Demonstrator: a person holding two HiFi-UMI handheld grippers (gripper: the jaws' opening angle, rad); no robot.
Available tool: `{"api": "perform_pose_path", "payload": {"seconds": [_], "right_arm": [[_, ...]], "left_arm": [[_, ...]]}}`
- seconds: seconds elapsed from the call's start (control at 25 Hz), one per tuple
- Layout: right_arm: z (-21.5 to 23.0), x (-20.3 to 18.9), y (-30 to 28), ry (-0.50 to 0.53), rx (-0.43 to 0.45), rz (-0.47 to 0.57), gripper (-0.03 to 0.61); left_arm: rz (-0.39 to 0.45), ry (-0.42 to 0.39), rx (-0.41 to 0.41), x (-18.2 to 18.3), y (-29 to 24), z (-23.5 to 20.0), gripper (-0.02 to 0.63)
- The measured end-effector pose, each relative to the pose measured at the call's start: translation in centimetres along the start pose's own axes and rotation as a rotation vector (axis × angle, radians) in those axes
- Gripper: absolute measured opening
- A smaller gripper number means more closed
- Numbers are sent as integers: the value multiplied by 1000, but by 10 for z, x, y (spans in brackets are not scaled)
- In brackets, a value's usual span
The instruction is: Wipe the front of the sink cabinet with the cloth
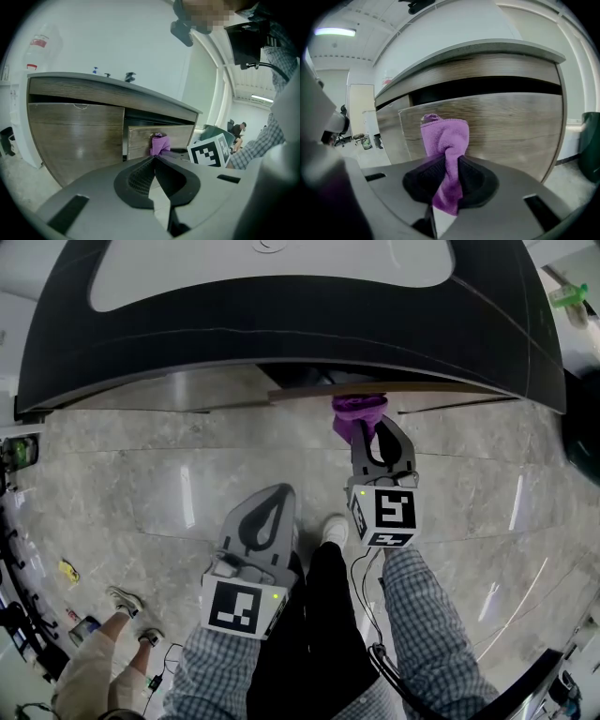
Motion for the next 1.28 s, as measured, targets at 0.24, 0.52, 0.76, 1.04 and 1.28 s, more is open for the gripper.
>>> {"api": "perform_pose_path", "payload": {"seconds": [0.24,0.52,0.76,1.04,1.28], "right_arm": [[-47,-1,-15,59,92,-18,75],[-92,-6,-31,157,192,-28,75],[-108,-18,-45,144,226,-55,75],[-88,-23,-46,146,203,-63,77],[-48,-29,-38,104,144,-67,76]], "left_arm": [[16,-11,11,-1,11,-15,11],[-10,-6,39,-13,19,-32,11],[-17,-8,56,-15,19,-40,11],[-20,-8,48,-16,10,-37,11],[-39,-24,11,-18,-7,-13,11]]}}
Point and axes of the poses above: the fingertips, and each gripper's own axes: y backward along the fingers, z to its right, x out of its top, the point moved 1 cm from there along y, backward along the fingers, and after that the axes turned 5 degrees about -z, right-handed, at the moved point
